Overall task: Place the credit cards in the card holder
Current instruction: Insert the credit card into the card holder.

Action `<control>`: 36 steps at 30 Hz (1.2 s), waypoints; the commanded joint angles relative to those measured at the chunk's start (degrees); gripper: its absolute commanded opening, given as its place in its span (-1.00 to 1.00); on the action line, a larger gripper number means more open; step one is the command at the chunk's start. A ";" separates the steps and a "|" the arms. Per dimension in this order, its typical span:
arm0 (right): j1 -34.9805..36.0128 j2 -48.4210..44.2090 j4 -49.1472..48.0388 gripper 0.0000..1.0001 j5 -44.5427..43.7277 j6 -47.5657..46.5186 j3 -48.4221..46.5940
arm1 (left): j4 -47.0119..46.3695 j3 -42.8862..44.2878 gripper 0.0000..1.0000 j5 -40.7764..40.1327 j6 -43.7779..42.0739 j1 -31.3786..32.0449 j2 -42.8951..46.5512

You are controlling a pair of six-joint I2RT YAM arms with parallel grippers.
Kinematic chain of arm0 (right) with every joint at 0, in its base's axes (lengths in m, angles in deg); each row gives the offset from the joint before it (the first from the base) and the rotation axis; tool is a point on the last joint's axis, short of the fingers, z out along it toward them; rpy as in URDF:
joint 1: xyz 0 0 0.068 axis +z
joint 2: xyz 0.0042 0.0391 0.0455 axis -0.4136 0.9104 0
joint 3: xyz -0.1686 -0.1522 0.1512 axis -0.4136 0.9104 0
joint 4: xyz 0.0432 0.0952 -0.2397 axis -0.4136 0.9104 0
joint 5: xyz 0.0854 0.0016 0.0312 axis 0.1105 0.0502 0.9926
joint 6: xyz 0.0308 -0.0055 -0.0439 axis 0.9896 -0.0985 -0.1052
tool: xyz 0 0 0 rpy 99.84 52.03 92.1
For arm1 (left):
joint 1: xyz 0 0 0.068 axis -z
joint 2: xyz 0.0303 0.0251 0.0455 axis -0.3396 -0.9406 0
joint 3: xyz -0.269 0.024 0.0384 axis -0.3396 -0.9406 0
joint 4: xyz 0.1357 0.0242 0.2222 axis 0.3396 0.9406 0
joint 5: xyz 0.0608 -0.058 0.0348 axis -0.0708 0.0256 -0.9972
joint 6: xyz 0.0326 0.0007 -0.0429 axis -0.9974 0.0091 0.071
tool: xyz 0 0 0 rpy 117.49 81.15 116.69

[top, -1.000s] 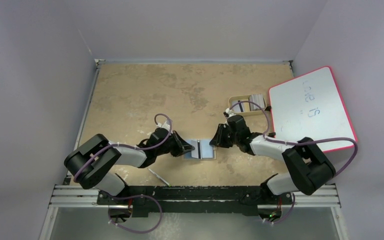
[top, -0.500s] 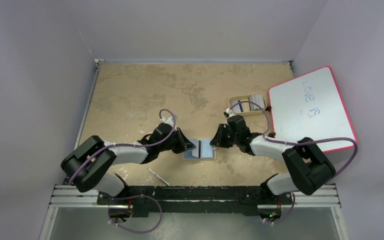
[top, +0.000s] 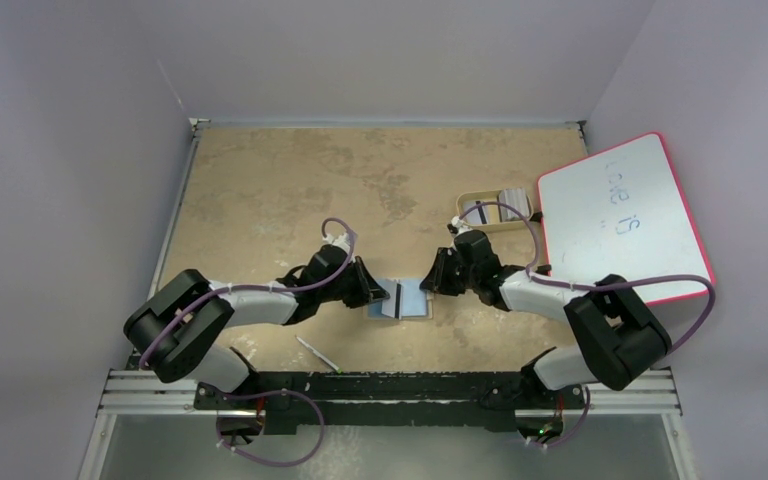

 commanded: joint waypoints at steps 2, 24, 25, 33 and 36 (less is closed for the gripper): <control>0.20 -0.18 0.13 -0.57 -0.97 -0.99 0.47 | 2.65 2.20 -1.00 -1.73 -2.02 -0.33 0.00; 0.20 -0.06 0.01 -0.58 -0.97 -1.25 0.34 | 1.69 2.49 -1.00 -2.72 -2.48 -0.33 -1.56; 0.20 -0.04 -0.12 -0.58 -0.97 -1.21 0.44 | 1.67 2.43 -1.00 -2.92 -2.60 -0.29 -1.67; 0.21 0.28 -0.87 -0.57 -0.61 -0.72 0.63 | -1.31 2.71 -1.00 -3.18 -4.85 -0.22 -3.71; 0.25 0.55 -1.36 -0.58 -0.42 -0.58 0.90 | -2.36 2.39 -1.00 -3.82 -5.23 -0.24 -4.20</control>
